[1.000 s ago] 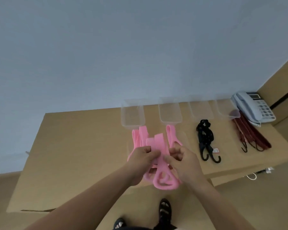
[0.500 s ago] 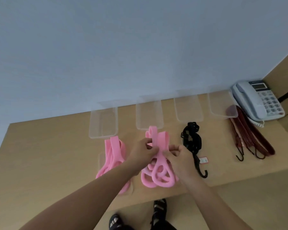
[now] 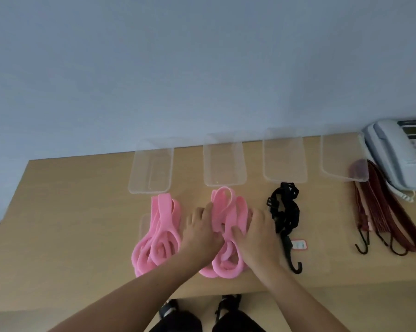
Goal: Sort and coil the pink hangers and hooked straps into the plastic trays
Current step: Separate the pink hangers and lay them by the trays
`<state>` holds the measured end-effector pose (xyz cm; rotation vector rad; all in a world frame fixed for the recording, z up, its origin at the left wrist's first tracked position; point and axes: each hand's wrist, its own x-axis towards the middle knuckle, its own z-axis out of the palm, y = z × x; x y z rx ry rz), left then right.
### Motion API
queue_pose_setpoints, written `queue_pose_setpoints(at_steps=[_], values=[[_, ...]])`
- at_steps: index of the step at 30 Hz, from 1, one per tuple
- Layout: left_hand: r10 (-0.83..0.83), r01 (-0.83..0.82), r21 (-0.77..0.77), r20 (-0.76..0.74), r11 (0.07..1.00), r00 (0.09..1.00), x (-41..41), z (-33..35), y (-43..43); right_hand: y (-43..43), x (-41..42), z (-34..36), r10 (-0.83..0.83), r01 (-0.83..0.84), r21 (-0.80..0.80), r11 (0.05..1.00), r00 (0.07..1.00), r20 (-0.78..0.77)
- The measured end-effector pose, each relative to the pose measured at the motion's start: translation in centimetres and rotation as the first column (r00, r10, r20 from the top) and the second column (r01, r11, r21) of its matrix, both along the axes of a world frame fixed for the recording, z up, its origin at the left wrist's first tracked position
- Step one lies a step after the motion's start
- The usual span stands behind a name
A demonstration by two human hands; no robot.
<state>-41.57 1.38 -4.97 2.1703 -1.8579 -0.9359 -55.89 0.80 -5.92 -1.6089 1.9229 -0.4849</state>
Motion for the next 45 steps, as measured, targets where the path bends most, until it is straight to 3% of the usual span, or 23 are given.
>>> queue_pose_setpoints(at_steps=[6,14,18,23,26,32,36,40,45], values=[[-0.207,0.209,0.000,0.147,0.978,0.967,0.6,-0.2,0.9,0.2,-0.5,-0.9,0.277,-0.274,0.052,0.960,0.958,-0.076],[-0.267,0.263,0.047,0.147,0.964,0.952,0.8,0.2,1.4,-0.1,-0.9,-1.3,0.373,-0.374,0.026,0.927,0.916,-0.147],[-0.257,0.254,0.045,0.091,0.966,0.962,1.5,1.1,1.4,-0.3,-0.7,-0.4,0.396,-0.411,-0.009,0.912,0.885,-0.245],[-0.106,0.108,-0.071,0.034,0.992,0.994,4.0,2.8,2.9,-0.3,1.4,2.6,0.354,-0.434,-0.028,0.901,0.770,-0.531],[-0.033,0.040,-0.136,0.053,0.990,0.998,6.5,3.6,5.5,1.0,3.8,4.4,0.376,-0.487,-0.070,0.871,0.751,-0.543],[0.190,-0.194,-0.238,-0.037,0.952,0.981,12.9,5.5,15.9,7.3,11.4,6.9,0.650,-0.723,-0.065,0.687,0.653,-0.389],[0.394,-0.389,-0.246,-0.031,0.888,0.919,17.6,6.1,26.2,13.8,17.0,7.6,0.791,-0.848,-0.060,0.526,0.514,-0.333],[0.595,-0.575,-0.236,0.020,0.784,0.803,21.3,6.3,37.4,20.7,22.6,8.4,0.892,-0.938,-0.097,0.332,0.345,-0.291],[0.808,-0.784,-0.228,0.027,0.578,0.588,24.1,6.2,50.2,29.4,29.0,9.3,0.958,-0.993,-0.097,0.072,0.096,-0.271]])
